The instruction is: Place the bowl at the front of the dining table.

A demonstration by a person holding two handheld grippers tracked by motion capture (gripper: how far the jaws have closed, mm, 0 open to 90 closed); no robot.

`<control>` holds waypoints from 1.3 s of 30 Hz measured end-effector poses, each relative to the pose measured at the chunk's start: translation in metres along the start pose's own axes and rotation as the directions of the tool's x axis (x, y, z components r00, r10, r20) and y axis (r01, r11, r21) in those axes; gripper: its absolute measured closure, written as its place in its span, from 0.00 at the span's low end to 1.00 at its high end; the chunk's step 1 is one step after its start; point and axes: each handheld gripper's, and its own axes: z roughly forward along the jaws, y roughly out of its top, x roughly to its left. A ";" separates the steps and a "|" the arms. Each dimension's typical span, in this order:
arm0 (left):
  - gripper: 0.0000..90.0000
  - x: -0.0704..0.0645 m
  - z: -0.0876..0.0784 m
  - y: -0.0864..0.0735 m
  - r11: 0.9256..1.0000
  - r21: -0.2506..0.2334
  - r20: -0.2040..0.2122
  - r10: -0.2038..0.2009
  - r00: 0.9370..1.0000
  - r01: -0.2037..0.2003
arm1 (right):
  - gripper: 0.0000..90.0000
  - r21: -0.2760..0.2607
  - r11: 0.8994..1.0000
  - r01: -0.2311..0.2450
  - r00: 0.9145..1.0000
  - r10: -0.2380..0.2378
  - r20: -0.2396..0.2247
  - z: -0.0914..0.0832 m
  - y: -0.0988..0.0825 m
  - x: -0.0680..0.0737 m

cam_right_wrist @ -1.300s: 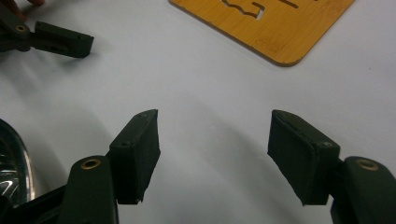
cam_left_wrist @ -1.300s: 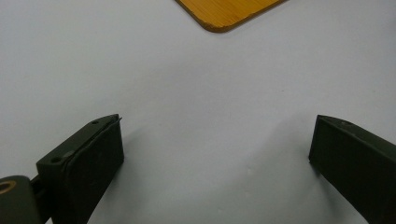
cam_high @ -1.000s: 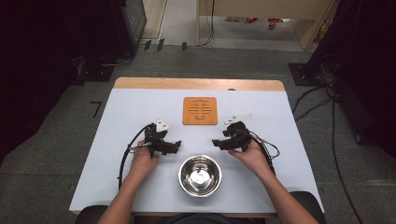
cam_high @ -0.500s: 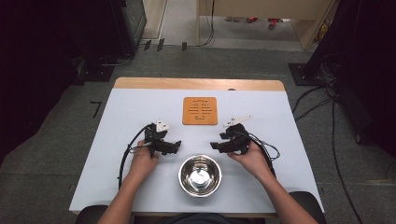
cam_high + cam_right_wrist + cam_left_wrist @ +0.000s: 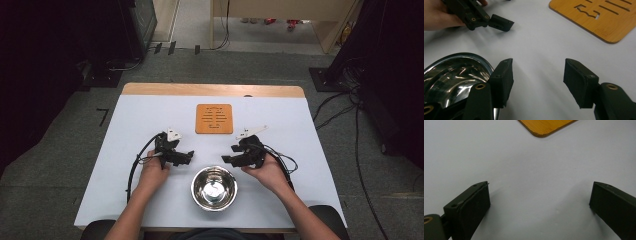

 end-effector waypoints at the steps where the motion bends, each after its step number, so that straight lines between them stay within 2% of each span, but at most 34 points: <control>1: 0.03 0.000 0.000 0.000 1.000 0.000 0.000 0.000 1.000 0.000 | 0.46 0.000 1.000 0.003 1.000 -0.003 -0.004 0.000 0.000 0.001; 9: 0.03 0.000 0.000 0.000 1.000 0.000 0.000 0.000 1.000 0.000 | 0.47 -0.013 1.000 0.023 0.999 -0.023 -0.022 -0.001 0.001 0.009; 12: 0.03 0.000 0.000 0.000 1.000 -0.001 0.000 0.000 1.000 0.000 | 0.49 -0.021 0.999 0.046 0.999 -0.047 -0.008 -0.001 0.002 0.013; 20: 0.03 0.000 0.000 0.000 1.000 -0.001 0.000 -0.001 1.000 0.001 | 0.50 -0.027 0.998 0.054 0.998 -0.055 -0.044 0.001 0.003 0.019; 31: 0.03 0.000 0.000 0.000 1.000 -0.001 0.000 -0.001 1.000 0.001 | 0.56 -0.020 0.998 0.052 0.996 -0.053 -0.071 0.005 0.001 0.021; 39: 0.03 0.000 0.000 0.000 1.000 -0.001 0.000 -0.001 1.000 0.001 | 0.61 0.003 0.996 0.087 0.993 -0.087 -0.086 0.010 0.000 0.025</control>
